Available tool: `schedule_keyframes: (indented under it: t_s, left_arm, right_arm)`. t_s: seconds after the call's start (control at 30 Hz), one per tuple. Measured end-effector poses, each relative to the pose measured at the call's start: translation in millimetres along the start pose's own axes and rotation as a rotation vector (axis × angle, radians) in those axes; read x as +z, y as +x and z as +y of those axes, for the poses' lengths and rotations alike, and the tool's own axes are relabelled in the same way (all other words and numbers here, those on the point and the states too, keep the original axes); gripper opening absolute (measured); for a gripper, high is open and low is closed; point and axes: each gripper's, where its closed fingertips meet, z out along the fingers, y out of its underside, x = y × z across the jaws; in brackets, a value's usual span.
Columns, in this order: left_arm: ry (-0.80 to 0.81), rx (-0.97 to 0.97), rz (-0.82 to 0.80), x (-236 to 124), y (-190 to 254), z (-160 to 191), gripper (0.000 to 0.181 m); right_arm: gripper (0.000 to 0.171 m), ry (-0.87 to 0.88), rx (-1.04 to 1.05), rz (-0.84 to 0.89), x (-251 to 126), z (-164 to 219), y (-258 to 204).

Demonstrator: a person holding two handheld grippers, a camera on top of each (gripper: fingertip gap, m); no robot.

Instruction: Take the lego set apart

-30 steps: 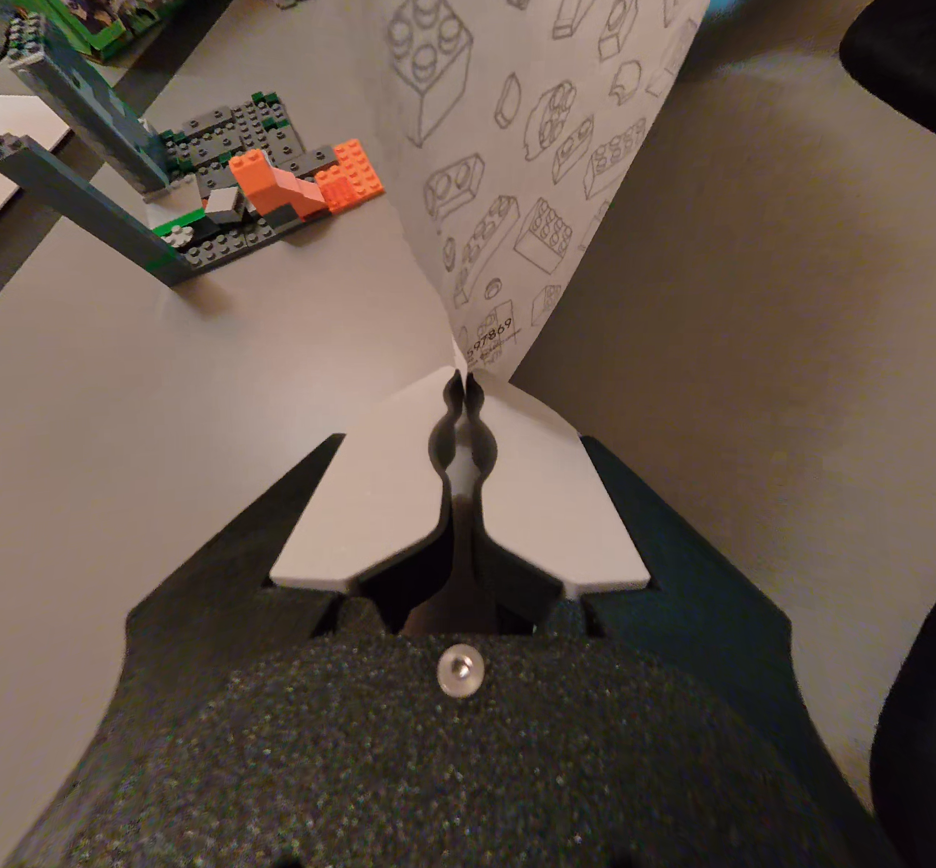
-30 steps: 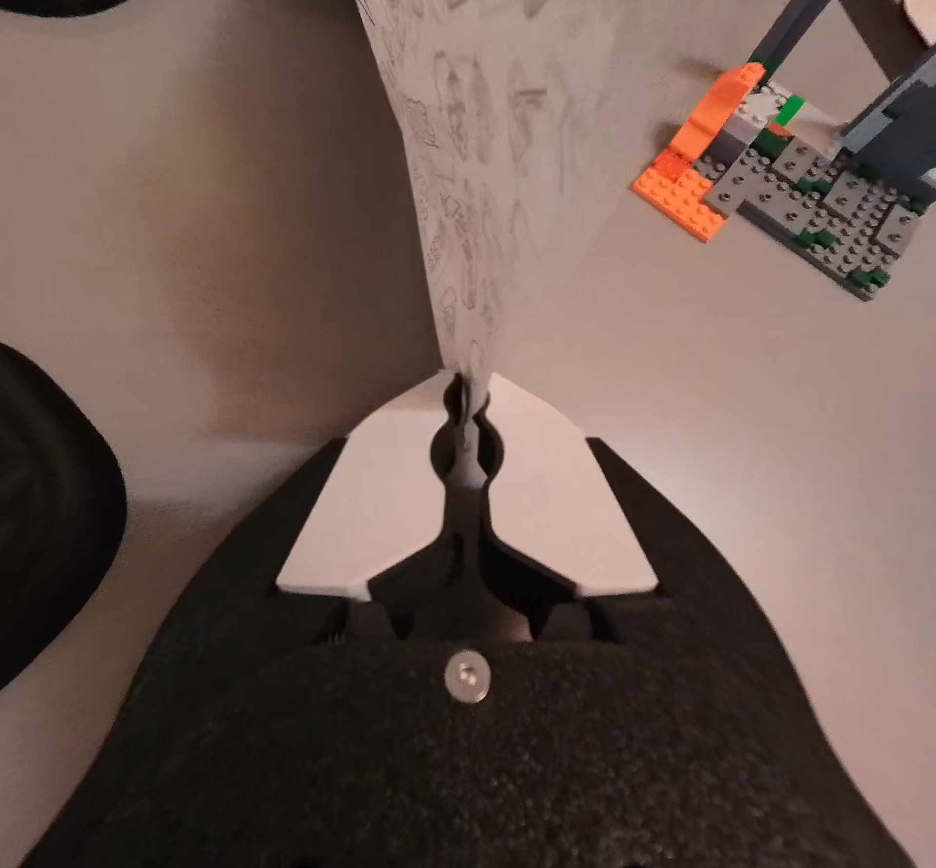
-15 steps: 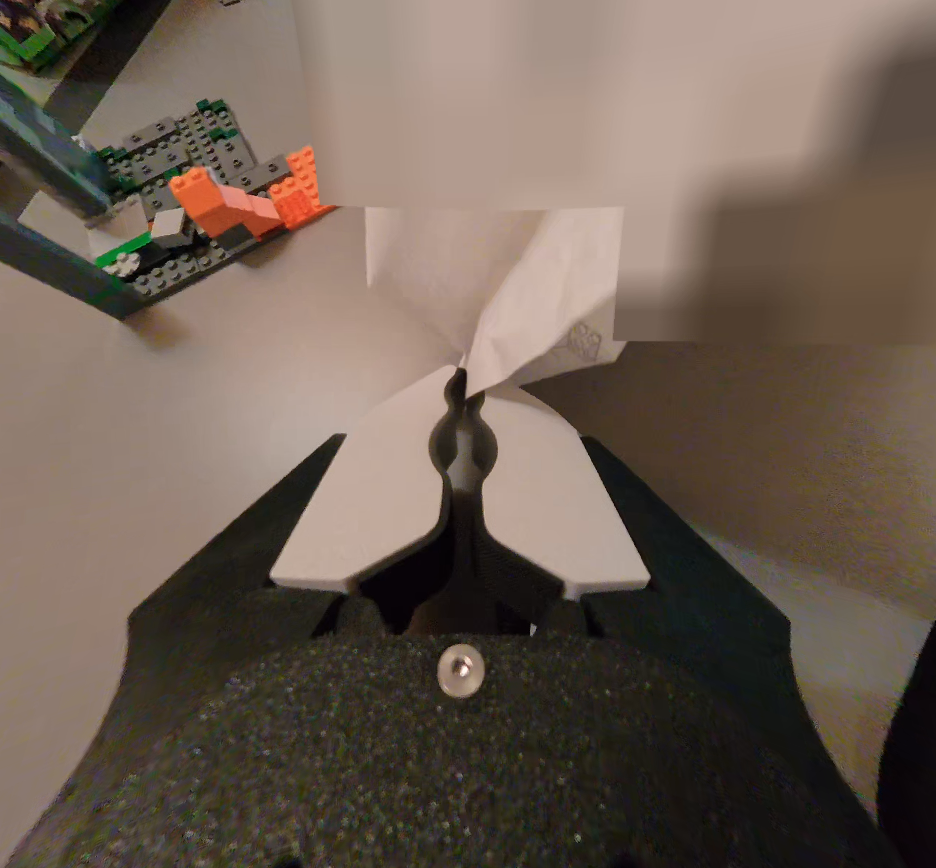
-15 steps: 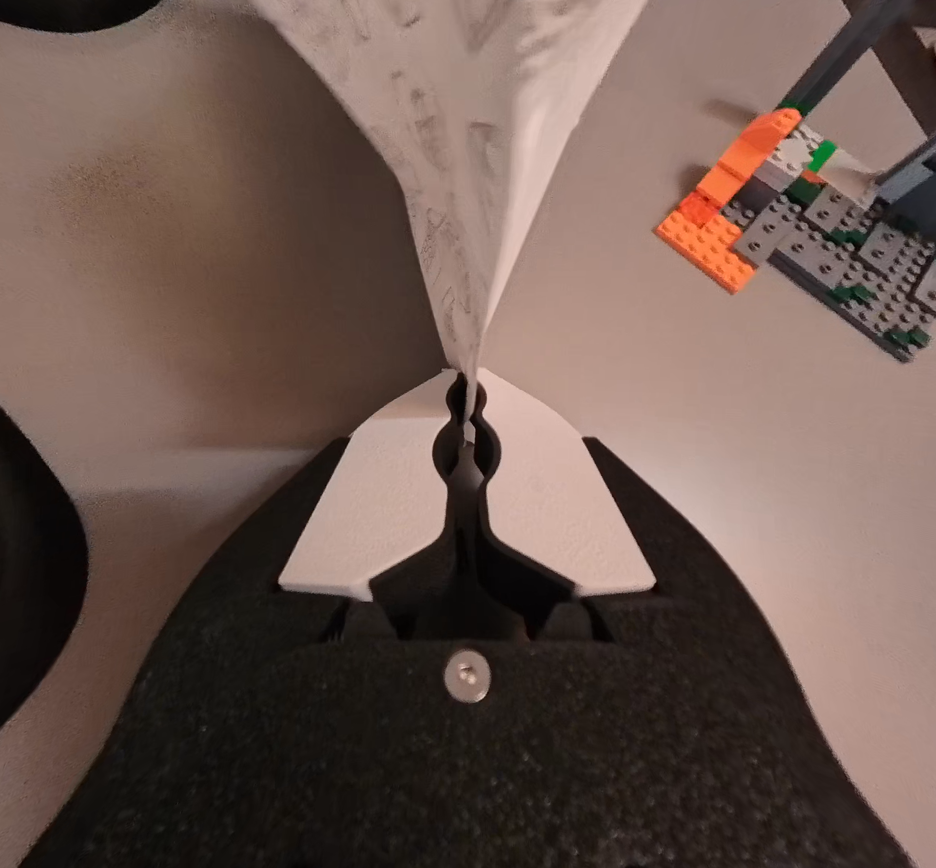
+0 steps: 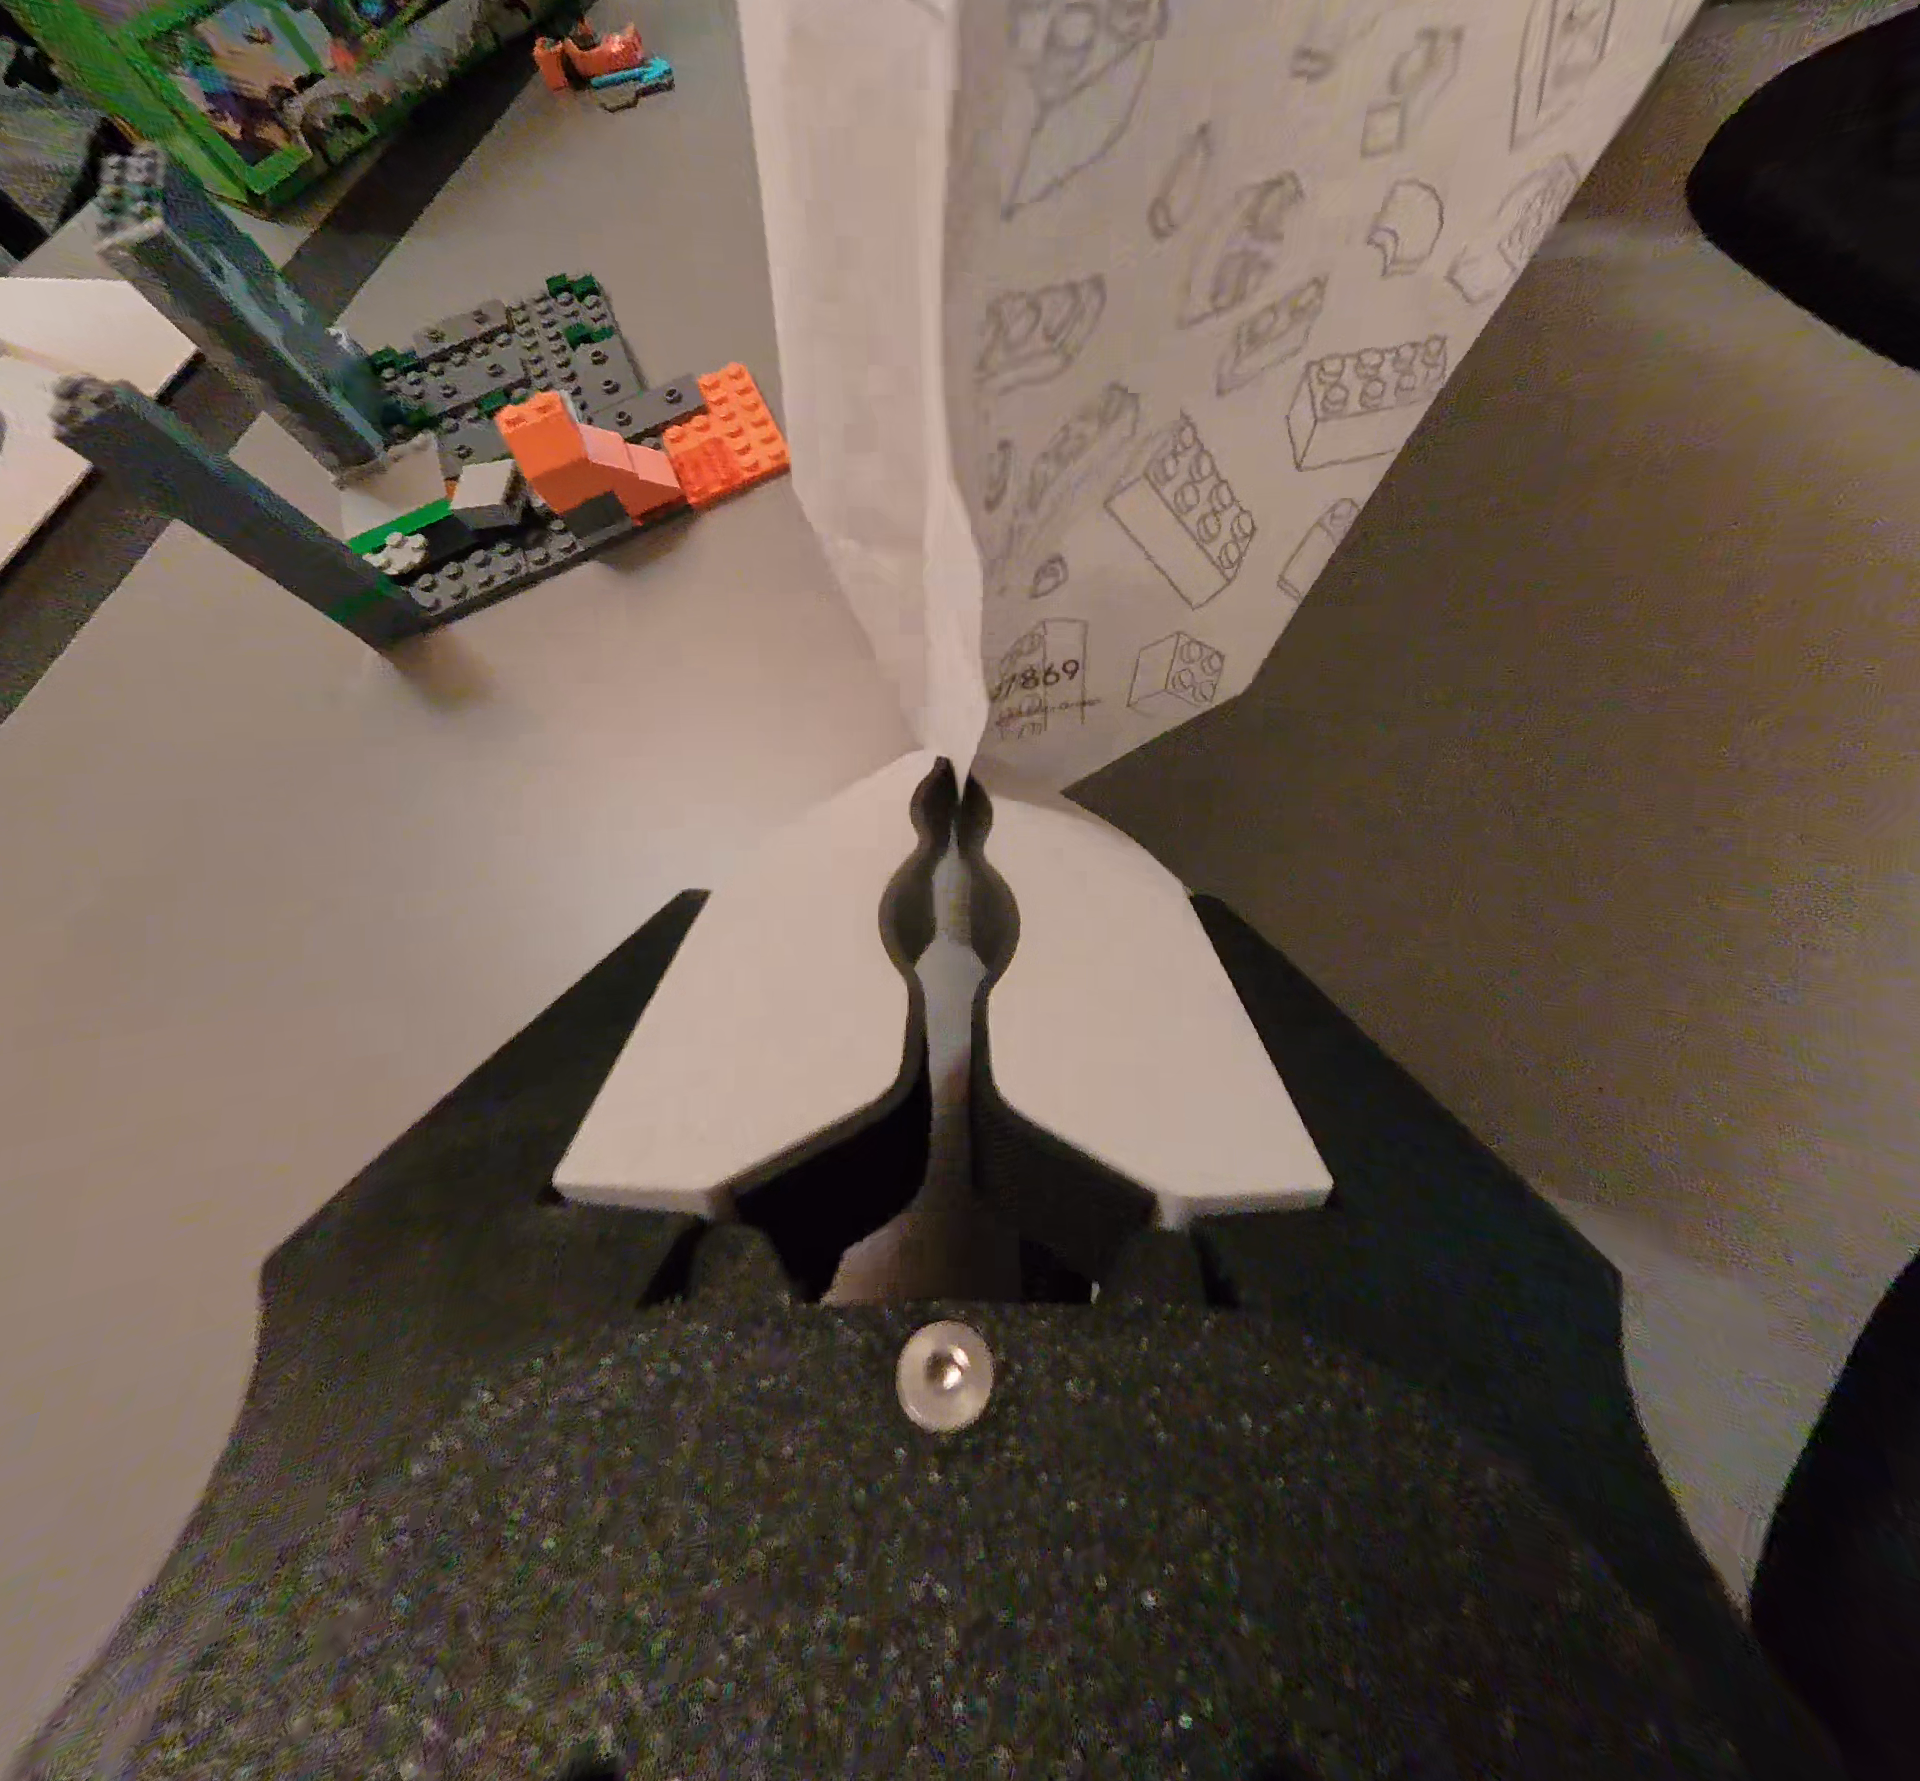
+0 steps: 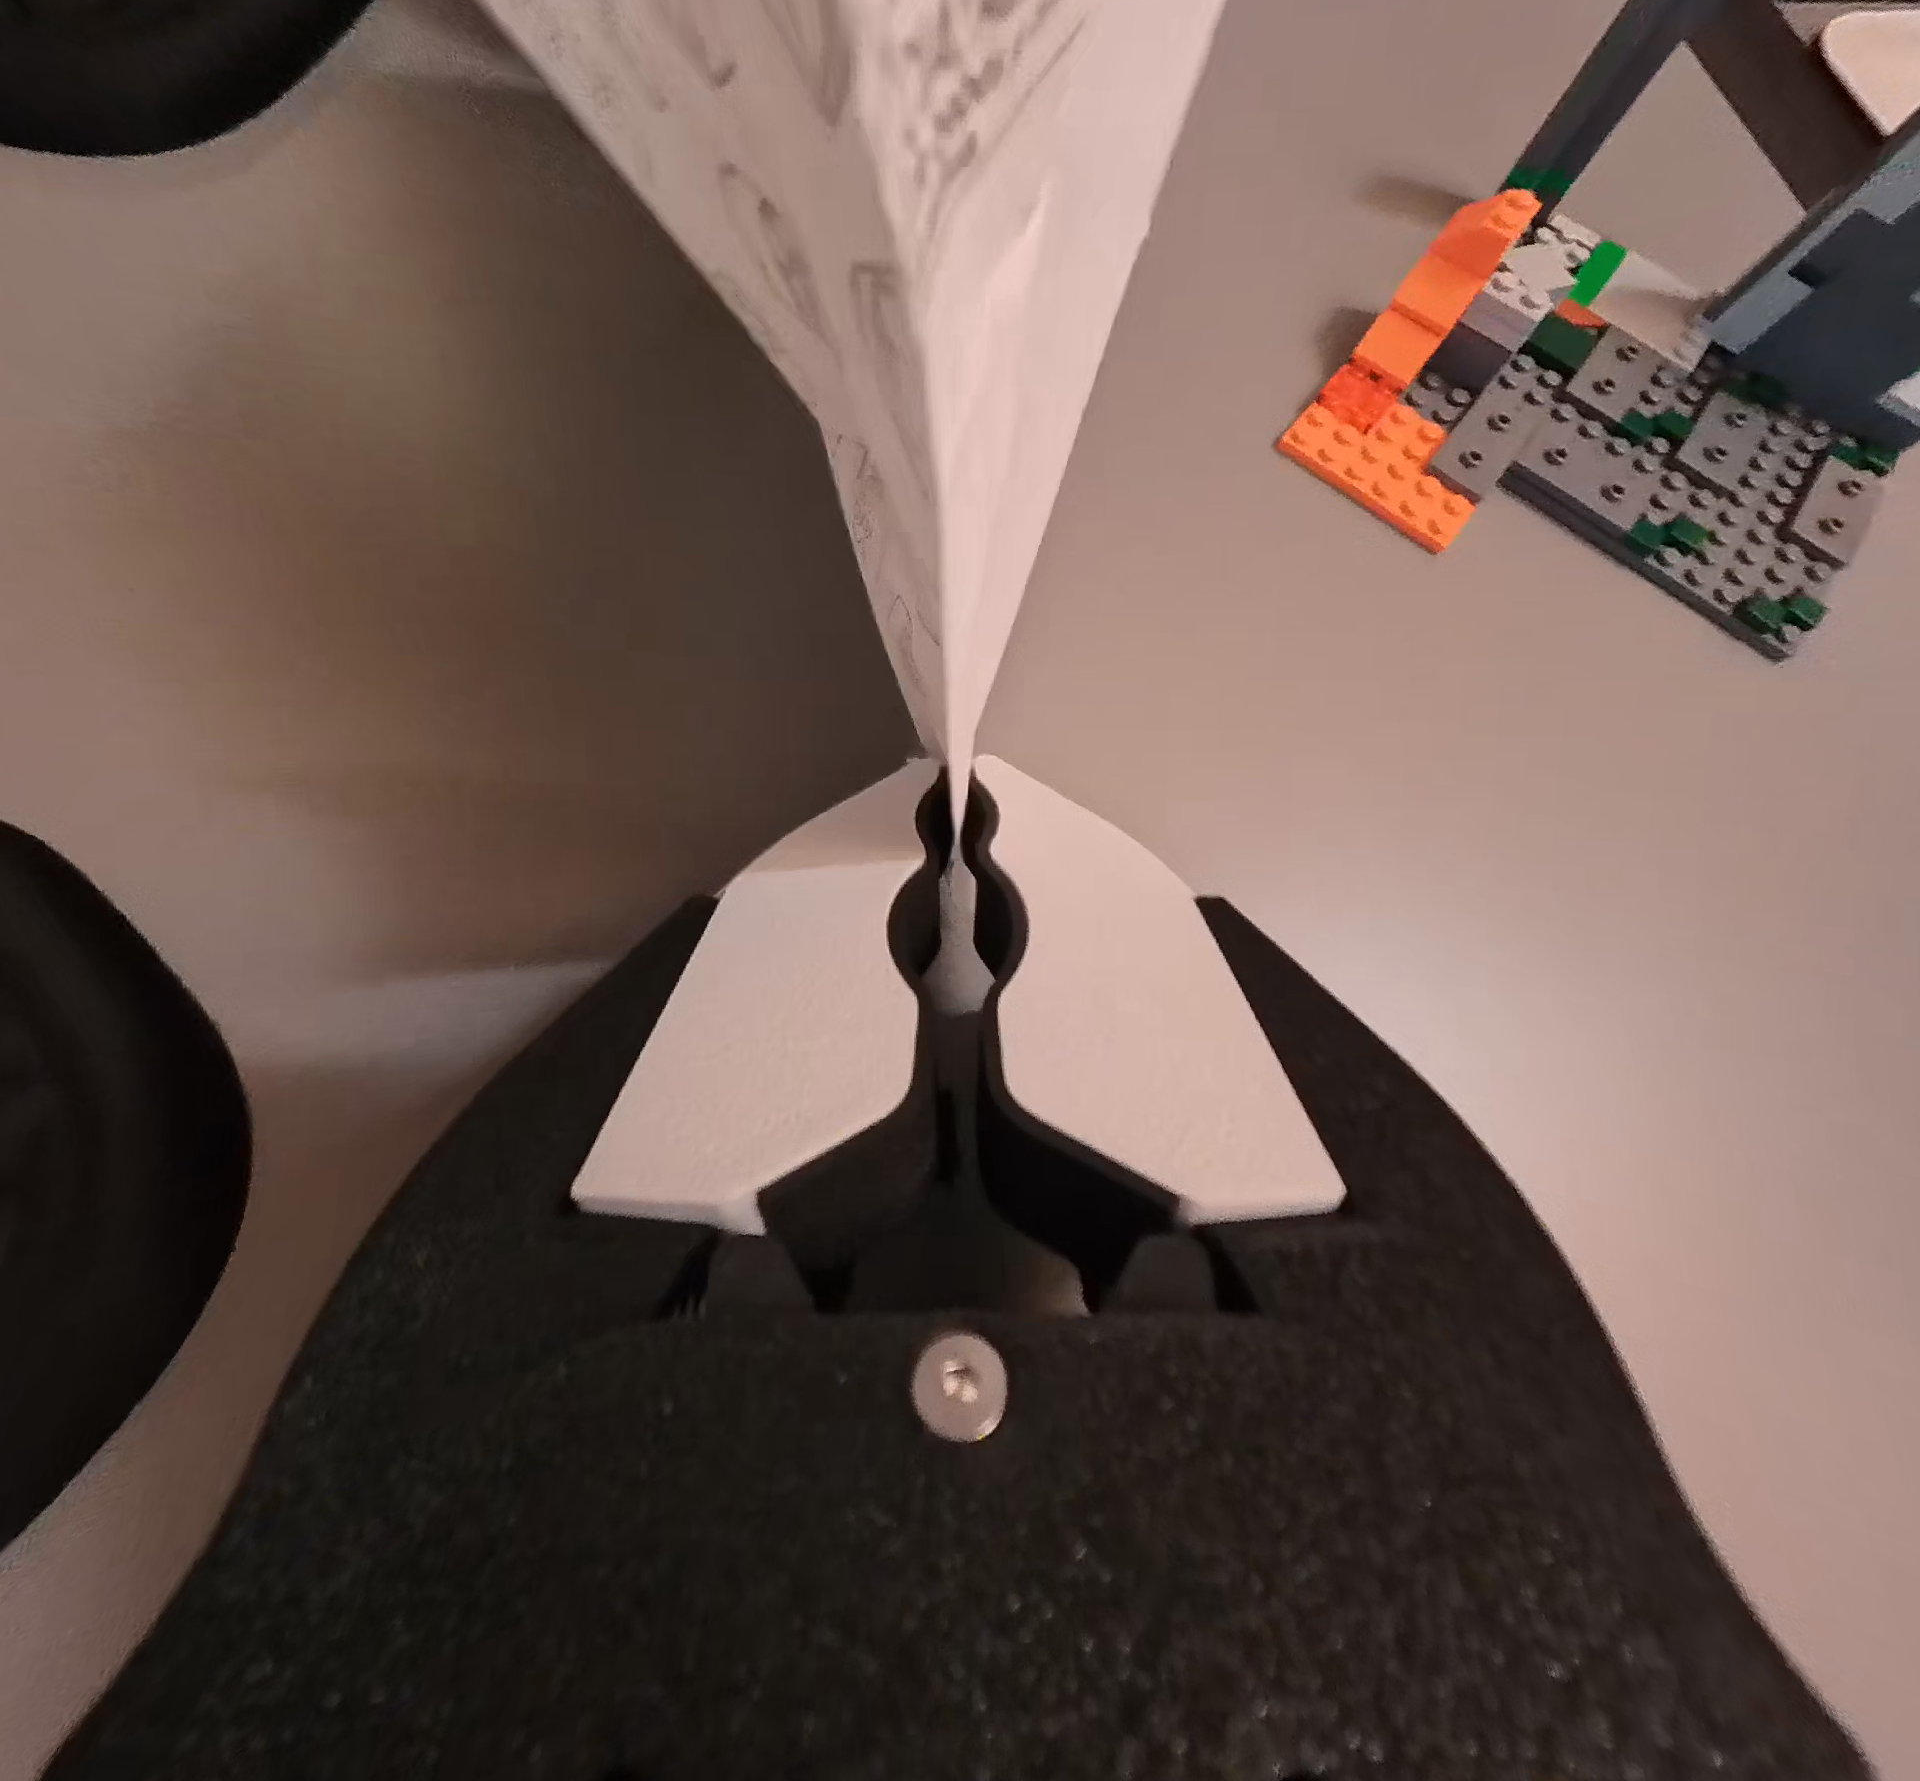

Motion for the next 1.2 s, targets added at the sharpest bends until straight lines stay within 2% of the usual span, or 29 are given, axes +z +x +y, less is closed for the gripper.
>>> schedule_keyframes:
  t_s: [0.17, 0.23, 0.43, 0.77, 0.97, 1.03, 1.13, 1.2]
  left_arm:
    - [-0.009, -0.004, 0.003, 3, 0, -1, 0.000]
    - [-0.026, -0.016, 0.002, 4, -1, 3, 0.000]
    - [-0.033, -0.074, 0.005, 1, -4, 6, 0.000]
    - [-0.022, -0.123, -0.034, -2, -10, 11, 0.002]
    - [-0.020, -0.121, -0.028, 0, -12, 11, 0.001]
    - [-0.017, -0.128, -0.025, 1, -13, 10, 0.002]
    - [-0.003, -0.142, -0.057, 0, -19, 8, 0.007]
    - [-0.001, -0.151, -0.108, -6, -25, 5, 0.015]
  right_arm:
    - [0.005, -0.034, 0.018, -0.012, 0, 5, -1]
    - [0.017, -0.037, 0.049, -0.026, 0, 7, -1]
    - [0.032, 0.022, 0.083, 0.001, -15, -2, 6]
    - [0.035, 0.172, 0.089, 0.127, -67, -44, 16]
    - [0.051, 0.113, 0.031, 0.116, -47, -48, 10]
    - [0.045, 0.098, -0.019, 0.117, -32, -50, 8]
    - [0.000, 0.097, -0.083, 0.178, -19, -54, 15]
    - [0.000, 0.101, -0.070, 0.172, -18, -55, 12]
